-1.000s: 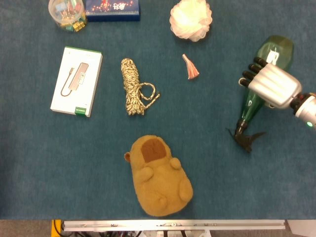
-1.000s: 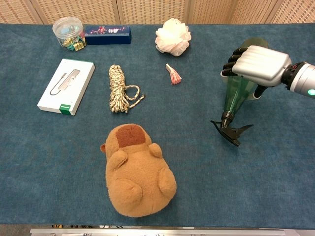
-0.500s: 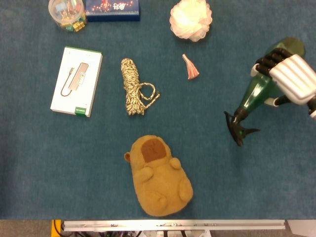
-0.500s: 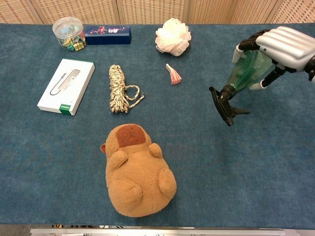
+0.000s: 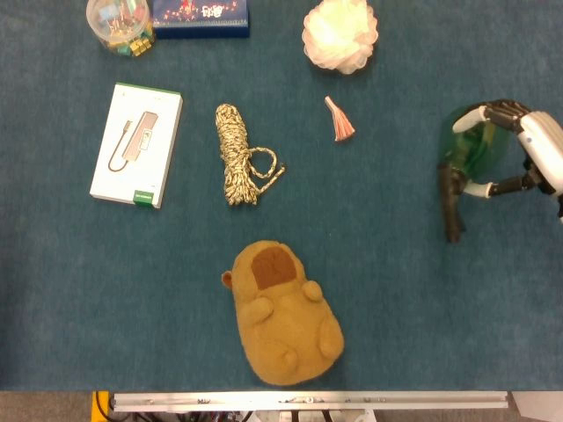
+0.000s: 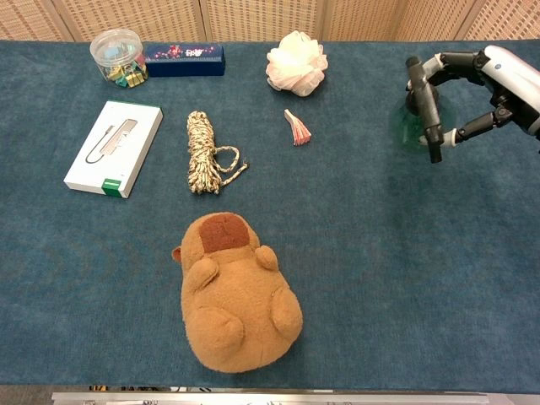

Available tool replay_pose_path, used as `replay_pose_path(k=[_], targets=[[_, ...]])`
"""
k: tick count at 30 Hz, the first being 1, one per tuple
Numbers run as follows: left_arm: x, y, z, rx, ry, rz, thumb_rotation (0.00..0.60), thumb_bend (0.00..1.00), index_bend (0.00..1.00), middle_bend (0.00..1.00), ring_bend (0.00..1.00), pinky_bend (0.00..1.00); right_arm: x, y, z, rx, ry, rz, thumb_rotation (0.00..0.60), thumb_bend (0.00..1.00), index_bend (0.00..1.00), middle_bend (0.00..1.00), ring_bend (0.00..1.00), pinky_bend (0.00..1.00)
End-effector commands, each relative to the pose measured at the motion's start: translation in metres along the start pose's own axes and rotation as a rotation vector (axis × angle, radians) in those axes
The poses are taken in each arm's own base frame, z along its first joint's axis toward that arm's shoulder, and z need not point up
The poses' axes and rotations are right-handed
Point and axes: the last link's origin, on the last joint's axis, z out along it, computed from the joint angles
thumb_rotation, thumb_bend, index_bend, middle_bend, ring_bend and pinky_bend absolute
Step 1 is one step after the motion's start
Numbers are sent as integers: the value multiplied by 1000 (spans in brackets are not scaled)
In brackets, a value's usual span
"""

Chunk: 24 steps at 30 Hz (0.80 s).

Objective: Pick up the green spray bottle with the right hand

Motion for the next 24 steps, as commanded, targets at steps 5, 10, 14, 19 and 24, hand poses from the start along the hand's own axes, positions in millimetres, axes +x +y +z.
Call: replay_pose_path(k=[5,10,14,19,24], targets=[[0,0,0,0,0,-2,600,81,294,387,295,389,-12,14,-17,-30,94,384,600,11,486,525,411,238],[0,0,0,1,-3,-1,600,81,294,386,295,389,-12,22,-22,-87,105,504,600,11,486,517,406,238],[0,0,0,2,-5,-1,600,82,294,387,295,389,-9,25,-23,-148,111,573,600,11,486,514,403,238],[-1,0,1,3,-8,1,600,82,294,386,295,389,0,23,-20,-228,89,616,600,11,486,514,403,255],[-1,-1,1,4,-10,2,600,82,294,387,295,389,9,17,-16,-288,69,573,600,10,485,500,392,255]])
